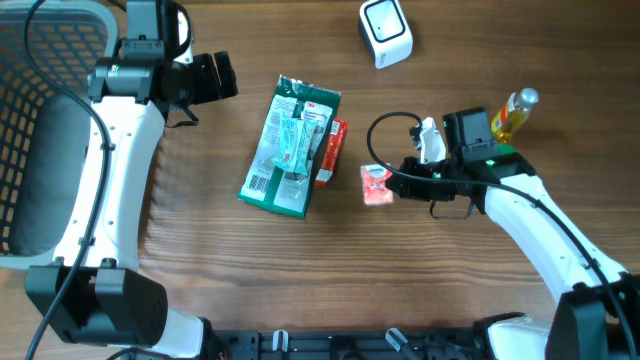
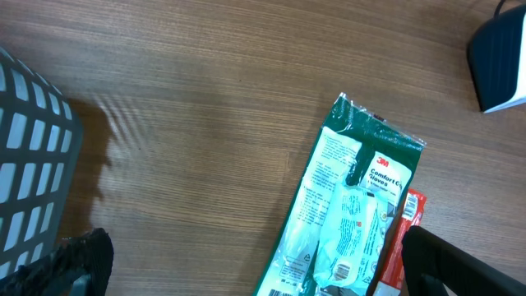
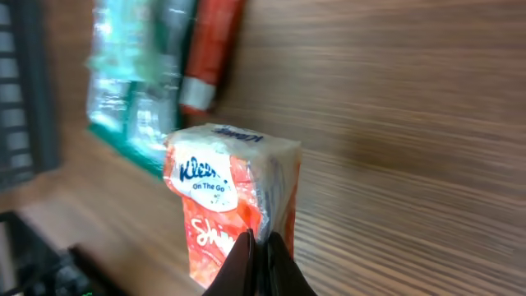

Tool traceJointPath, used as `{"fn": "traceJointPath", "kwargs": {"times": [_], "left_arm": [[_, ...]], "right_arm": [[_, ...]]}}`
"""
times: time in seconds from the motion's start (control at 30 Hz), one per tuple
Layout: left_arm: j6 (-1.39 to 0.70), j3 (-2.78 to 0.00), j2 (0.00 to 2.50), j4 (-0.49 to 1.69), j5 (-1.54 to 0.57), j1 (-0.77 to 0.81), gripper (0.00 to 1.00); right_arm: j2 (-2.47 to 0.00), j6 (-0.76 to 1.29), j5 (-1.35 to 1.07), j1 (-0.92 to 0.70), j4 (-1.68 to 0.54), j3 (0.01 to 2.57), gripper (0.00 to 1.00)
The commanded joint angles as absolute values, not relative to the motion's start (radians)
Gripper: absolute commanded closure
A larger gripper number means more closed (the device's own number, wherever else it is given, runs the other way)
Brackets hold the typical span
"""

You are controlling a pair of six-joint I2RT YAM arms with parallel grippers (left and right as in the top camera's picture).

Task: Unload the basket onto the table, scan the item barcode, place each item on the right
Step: 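Carry the tissue pack rightward and set it near the jar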

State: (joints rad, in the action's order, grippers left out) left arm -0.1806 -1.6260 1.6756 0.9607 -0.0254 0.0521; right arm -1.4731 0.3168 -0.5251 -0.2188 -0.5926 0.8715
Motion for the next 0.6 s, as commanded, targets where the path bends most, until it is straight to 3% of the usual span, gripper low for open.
{"fn": "traceJointPath", "kwargs": {"times": [0.0, 0.23, 0.4, 0.57], "left_arm": [[-0.171, -1.627, 1.682, 0.958, -0.033, 0.048, 0.00], [-0.171, -1.627, 1.682, 0.958, -0.033, 0.048, 0.00], [-0.171, -1.627, 1.682, 0.958, -0.033, 0.048, 0.00], [-0.171, -1.627, 1.682, 0.959, -0.033, 0.048, 0.00]], "right_arm": [[-1.489, 0.292, -0.294, -0.216, -0.633, 0.872, 0.96], [-1.485, 0.292, -0.170, -0.216, -0.786, 1.048, 0.96], [-1.512, 0.260, -0.030, -0.216, -1.160, 1.554, 0.96], [-1.696, 0.224, 0.082, -0.216, -1.482, 2.051, 0.96]]}}
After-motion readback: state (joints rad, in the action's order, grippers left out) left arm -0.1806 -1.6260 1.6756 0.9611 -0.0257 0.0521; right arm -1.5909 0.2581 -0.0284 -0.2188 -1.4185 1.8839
